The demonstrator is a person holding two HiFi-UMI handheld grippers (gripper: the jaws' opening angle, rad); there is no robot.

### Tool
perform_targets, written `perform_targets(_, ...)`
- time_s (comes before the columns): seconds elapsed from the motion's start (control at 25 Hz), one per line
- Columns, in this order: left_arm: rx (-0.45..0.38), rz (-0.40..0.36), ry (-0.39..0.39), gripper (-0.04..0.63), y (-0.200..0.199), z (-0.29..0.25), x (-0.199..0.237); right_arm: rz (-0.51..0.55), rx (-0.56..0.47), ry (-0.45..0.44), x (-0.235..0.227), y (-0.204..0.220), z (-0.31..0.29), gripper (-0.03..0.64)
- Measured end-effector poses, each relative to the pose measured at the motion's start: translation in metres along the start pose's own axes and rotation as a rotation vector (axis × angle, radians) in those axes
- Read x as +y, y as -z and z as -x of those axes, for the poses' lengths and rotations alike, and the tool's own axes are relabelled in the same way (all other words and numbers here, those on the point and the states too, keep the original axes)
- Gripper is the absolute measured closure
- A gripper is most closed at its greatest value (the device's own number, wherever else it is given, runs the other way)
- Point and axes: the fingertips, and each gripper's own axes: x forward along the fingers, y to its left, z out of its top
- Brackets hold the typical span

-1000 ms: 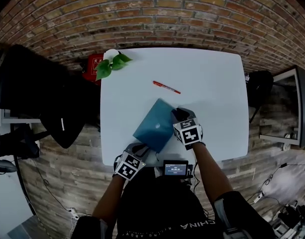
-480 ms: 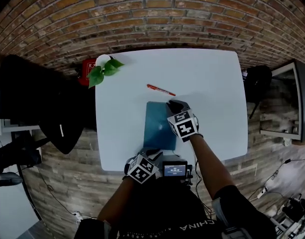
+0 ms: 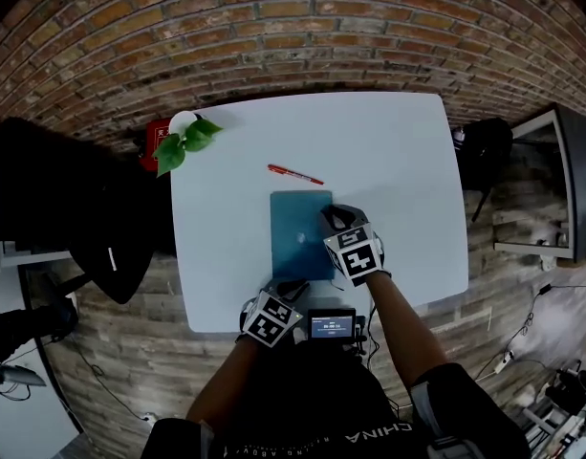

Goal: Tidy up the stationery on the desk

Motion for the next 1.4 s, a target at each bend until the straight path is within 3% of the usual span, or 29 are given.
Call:
perform_targets(0.24, -0.017, -0.004, -0.021, 0.555, -0.006, -0.005, 0.002, -0.066, 0.024, -0.013, 0.006, 0.032, 0.018, 0.534)
perform_targets(0.76, -0.024, -0.02, -0.078, 0.555, -0.017, -0.012, 0.01, -0.078, -0.003, 0.002, -0.001, 0.019, 0.007, 0.555)
perform_targets(1.12, -0.054, -0.077, -0.022, 0.555, -0.017, 0.002, 0.001, -0.051, -0.01, -0.022, 0.004, 0.022, 0.021, 0.574)
perform_targets(1.4, -0.146, -0.076, -0.127, 0.583, -0.021, 0.021, -0.002, -0.027, -0.038, -0.056, 0.018, 0.028, 0.047, 0.607)
